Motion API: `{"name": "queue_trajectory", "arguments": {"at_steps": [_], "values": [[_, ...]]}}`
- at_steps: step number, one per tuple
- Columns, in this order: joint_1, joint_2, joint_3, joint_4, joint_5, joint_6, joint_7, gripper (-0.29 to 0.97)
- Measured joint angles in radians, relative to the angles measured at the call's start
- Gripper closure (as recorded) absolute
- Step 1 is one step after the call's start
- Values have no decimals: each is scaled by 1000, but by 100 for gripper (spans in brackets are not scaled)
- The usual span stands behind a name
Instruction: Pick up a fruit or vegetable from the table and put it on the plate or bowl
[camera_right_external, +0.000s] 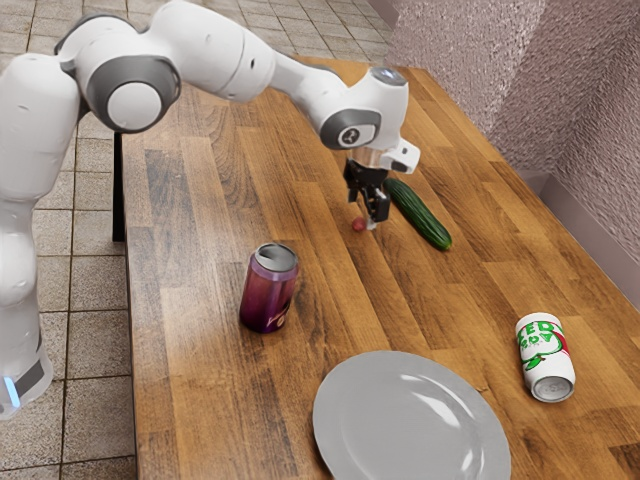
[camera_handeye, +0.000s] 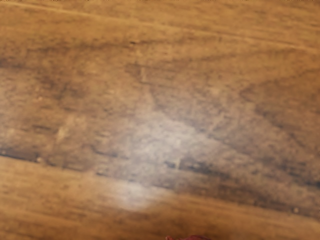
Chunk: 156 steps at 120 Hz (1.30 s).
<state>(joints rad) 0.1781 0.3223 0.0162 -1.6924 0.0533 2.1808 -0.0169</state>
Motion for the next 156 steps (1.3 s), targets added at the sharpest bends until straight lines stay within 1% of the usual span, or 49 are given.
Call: {"name": "queue_trajectory", "arguments": {"at_steps": [40, 70, 84, 98, 133, 156], "values": [[5, 14, -10, 16, -2, -64, 3, 3], [10, 44, -10, 50, -2, -80, 5, 4], [11, 48, -10, 51, -8, -82, 4, 16], [9, 56, -10, 56, -13, -82, 2, 23], [8, 59, -10, 66, -14, -83, -17, 49], [7, 58, -10, 71, -13, -87, -27, 52]]}}
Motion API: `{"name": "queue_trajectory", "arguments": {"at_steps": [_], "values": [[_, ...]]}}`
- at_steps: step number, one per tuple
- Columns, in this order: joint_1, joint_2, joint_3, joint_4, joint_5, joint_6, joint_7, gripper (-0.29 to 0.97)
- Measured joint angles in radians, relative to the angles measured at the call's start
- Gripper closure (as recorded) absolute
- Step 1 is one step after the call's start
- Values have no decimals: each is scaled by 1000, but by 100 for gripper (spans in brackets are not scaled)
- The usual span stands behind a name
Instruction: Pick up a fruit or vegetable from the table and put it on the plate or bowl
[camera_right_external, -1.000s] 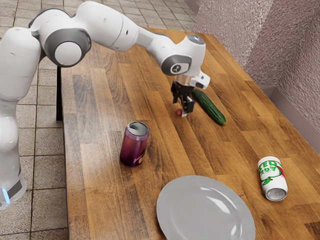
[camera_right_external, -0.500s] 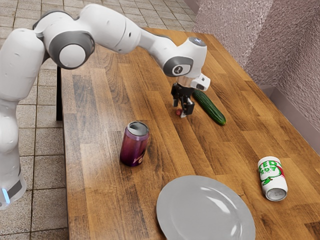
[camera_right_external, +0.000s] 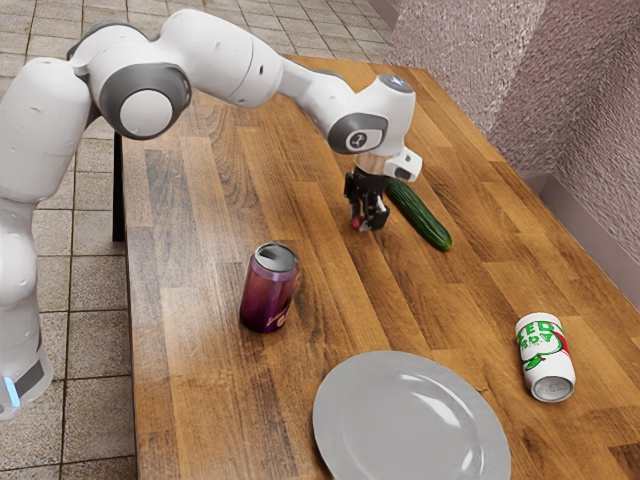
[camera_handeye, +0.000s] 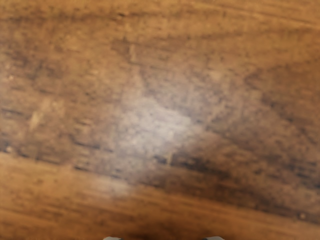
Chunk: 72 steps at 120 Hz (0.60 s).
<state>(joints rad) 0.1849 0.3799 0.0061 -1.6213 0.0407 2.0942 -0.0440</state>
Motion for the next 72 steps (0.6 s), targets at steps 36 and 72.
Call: {"name": "queue_trajectory", "arguments": {"at_steps": [36, 72], "values": [[-11, -56, -60, 39, 2, -91, -12, 52], [-63, -85, -241, 38, 13, -128, -36, 52]]}}
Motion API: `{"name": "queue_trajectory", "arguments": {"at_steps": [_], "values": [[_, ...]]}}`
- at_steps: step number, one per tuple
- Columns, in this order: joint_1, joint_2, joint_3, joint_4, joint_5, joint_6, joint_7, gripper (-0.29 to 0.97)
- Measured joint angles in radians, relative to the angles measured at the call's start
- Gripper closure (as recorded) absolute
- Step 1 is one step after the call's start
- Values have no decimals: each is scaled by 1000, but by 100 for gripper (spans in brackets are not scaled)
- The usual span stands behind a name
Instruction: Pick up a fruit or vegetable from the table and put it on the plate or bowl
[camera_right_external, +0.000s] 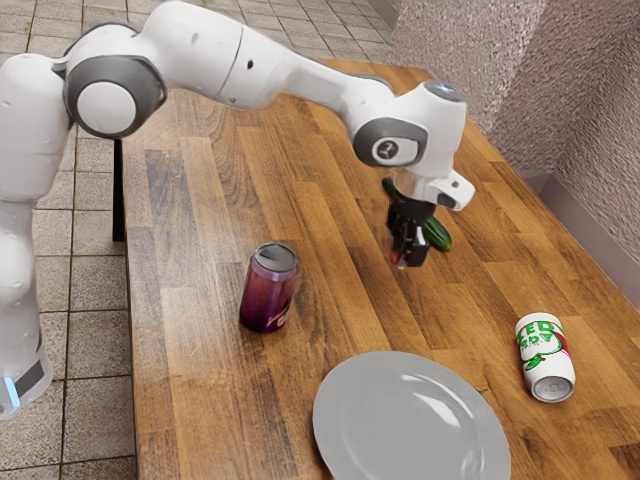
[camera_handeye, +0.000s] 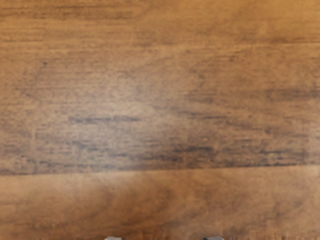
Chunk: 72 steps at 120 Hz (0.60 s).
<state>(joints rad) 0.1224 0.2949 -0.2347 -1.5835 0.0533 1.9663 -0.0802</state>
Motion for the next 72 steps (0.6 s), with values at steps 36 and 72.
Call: {"name": "queue_trajectory", "arguments": {"at_steps": [36, 72], "values": [[-73, -10, -86, -3, 2, -17, -28, 53], [-225, -6, -87, -4, 2, -19, -46, 52]]}}
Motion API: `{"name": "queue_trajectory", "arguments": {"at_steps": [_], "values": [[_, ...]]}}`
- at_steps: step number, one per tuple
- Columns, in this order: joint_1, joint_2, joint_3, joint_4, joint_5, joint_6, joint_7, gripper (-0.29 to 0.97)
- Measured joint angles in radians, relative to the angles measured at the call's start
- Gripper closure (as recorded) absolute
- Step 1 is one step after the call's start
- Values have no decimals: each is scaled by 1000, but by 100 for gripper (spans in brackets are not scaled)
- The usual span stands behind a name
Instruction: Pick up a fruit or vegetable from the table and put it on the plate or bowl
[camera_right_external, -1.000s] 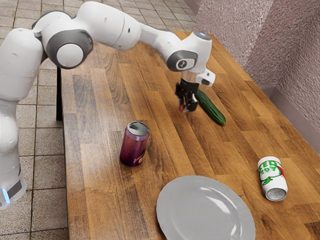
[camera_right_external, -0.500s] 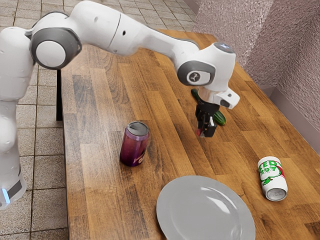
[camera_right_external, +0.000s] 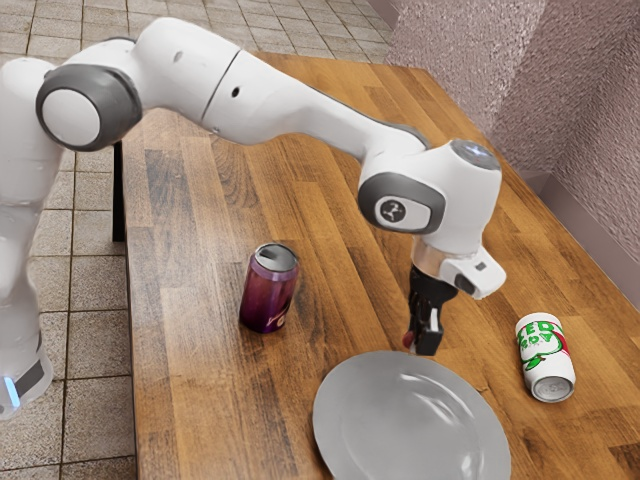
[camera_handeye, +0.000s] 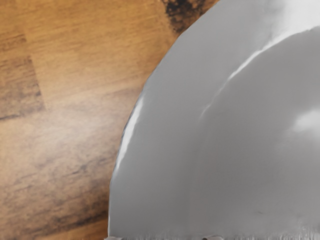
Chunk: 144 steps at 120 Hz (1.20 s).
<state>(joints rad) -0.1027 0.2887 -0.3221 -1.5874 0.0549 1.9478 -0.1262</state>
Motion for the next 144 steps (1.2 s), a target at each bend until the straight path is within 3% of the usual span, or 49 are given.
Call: {"name": "queue_trajectory", "arguments": {"at_steps": [28, 56, 82, 95, 106, 124, 144], "values": [[-52, 5, -21, -7, -1, -1, -10, 52], [-53, 44, -86, -15, -5, 7, -33, 52], [-47, 82, -93, -45, -1, 79, -56, 52], [-45, 86, -93, -48, -5, 107, -62, 28], [-45, 85, -93, -48, -5, 120, -68, 15], [-43, -206, 12, -127, 9, 49, -74, 7], [-18, -265, 31, -94, 21, -86, -80, 3]]}}
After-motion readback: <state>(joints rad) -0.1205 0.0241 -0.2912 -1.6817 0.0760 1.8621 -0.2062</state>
